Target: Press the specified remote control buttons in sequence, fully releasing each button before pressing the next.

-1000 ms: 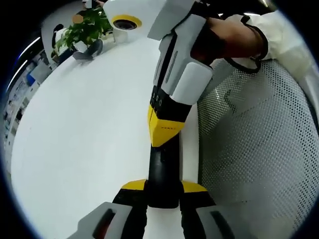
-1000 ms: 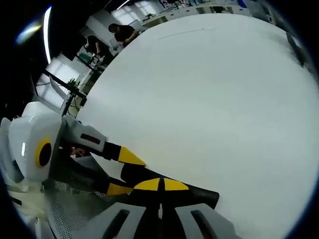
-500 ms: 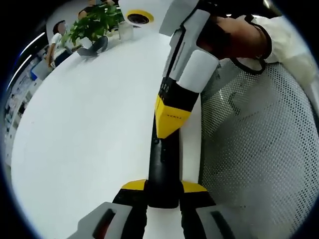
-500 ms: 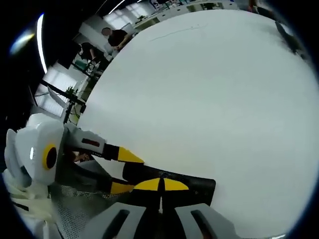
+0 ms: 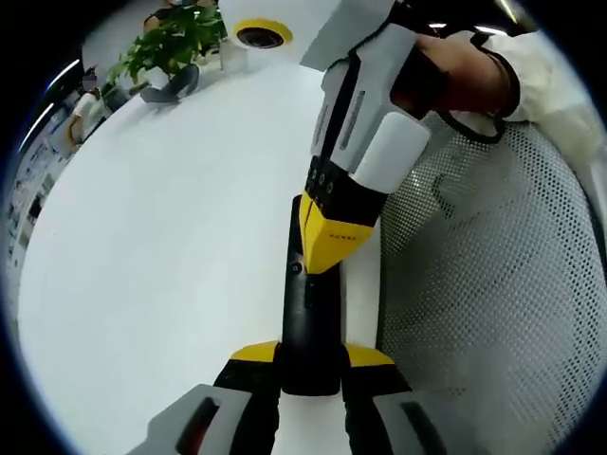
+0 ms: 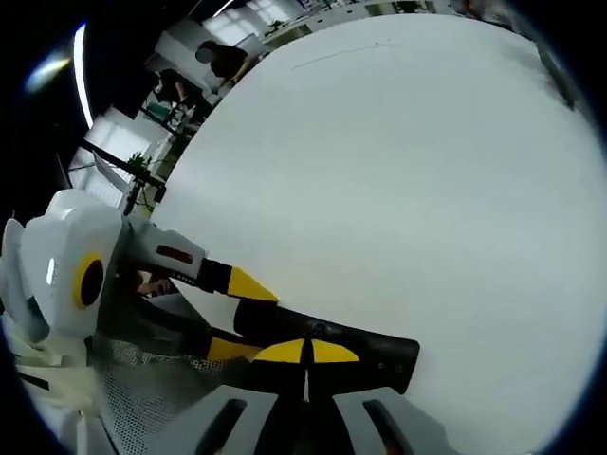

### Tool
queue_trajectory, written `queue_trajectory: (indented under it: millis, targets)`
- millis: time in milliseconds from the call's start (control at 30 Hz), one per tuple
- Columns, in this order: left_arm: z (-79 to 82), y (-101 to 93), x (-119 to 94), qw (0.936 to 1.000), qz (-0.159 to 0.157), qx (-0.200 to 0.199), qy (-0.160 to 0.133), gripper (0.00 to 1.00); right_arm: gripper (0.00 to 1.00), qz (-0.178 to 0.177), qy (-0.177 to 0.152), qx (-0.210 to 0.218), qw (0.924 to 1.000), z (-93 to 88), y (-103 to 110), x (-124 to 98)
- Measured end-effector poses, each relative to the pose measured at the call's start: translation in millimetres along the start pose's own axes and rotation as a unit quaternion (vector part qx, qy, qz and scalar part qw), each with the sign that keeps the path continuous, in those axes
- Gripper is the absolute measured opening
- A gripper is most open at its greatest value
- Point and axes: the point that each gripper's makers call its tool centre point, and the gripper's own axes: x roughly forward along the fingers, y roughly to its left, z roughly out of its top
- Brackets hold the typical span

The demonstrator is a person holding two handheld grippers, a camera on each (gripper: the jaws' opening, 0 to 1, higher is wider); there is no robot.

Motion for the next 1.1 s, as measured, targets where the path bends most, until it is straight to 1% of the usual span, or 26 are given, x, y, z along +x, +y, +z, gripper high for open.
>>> queue_trajectory:
  millis: [200,400,500,667,867,933,1000,1033,1100]
  targets:
    - [-1.3,-0.8,-0.3,0.9998,-0.004,0.016,-0.006,0.23,0.0,0.002,0.003,-0.012,0.9999,1.9,2.1,2.6]
    - [-1.1,-0.9,0.2,0.9996,-0.01,0.028,0.001,0.23,0.0,-0.005,0.003,-0.026,0.9997,1.4,2.6,2.6]
    - [-1.0,-0.8,0.2,0.9996,-0.009,0.026,0.001,0.23,0.0,-0.008,0.004,-0.03,0.9995,2.0,1.6,3.0]
    - [-0.8,-1.1,0.1,0.9997,-0.005,0.025,0.002,0.23,0.0,-0.007,-0.004,-0.032,0.9994,1.2,2.0,2.1]
    - [-1.0,-1.3,0.3,0.9996,-0.002,0.028,0.005,0.23,0.0,-0.006,-0.001,-0.036,0.9993,1.1,2.4,0.7]
    - [-1.2,-1.1,0.7,0.9995,-0.001,0.03,0.007,0.23,0.0,-0.016,-0.006,-0.042,0.999,2.2,-1.0,-1.4]
    - [-1.2,-1.1,0.8,0.9995,0.0,0.031,0.007,0.23,0.0,-0.013,-0.007,-0.038,0.9992,2.6,-1.4,-3.2]
    - [-1.1,-1.1,0.7,0.9995,0.001,0.03,0.006,0.23,0.0,-0.002,-0.007,-0.025,0.9997,1.9,0.8,-4.2]
    - [-1.1,-1.0,0.6,0.9996,0.003,0.03,0.003,0.23,0.0,0.007,-0.001,-0.011,0.9999,-0.7,1.3,-4.6]
